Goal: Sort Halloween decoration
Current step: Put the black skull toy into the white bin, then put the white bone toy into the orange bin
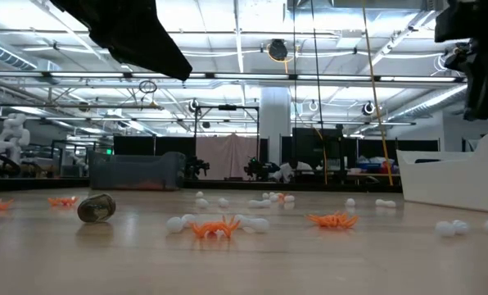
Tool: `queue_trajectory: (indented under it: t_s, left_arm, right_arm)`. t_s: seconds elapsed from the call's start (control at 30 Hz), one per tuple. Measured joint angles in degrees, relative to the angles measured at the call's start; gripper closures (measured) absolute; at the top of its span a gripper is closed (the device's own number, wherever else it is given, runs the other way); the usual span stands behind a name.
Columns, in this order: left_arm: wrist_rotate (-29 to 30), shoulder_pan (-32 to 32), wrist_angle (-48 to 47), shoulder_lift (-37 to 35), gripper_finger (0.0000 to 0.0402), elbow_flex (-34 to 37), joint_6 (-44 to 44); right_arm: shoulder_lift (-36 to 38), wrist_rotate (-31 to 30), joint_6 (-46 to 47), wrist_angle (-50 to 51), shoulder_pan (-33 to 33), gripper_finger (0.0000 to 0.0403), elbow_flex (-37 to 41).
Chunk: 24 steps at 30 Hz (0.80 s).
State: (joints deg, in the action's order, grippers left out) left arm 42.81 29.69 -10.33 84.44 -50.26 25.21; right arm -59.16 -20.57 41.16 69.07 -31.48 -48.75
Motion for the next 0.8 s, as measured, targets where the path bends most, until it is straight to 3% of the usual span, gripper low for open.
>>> queue_trajectory:
  t_s: [0.33,0.53,0.8]
  left_arm:
    - [-0.04,0.00,0.00,0.00,0.0238,0.00,0.02]
    - [-0.07,0.00,-0.15,0.00,0.0238,0.00,0.03]
    - [-0.93,0.11,-6.28,0.00,0.0238,0.00,2.41]
  right_arm:
    - [-10.73,-0.38,0.17,1.26,1.67,0.0287,0.00]
    - [-11.53,-0.73,-1.59,2.70,3.86,0.0252,-0.37]
    - [-7.06,-13.87,-3.98,-8.02,0.25,0.0261,-3.65]
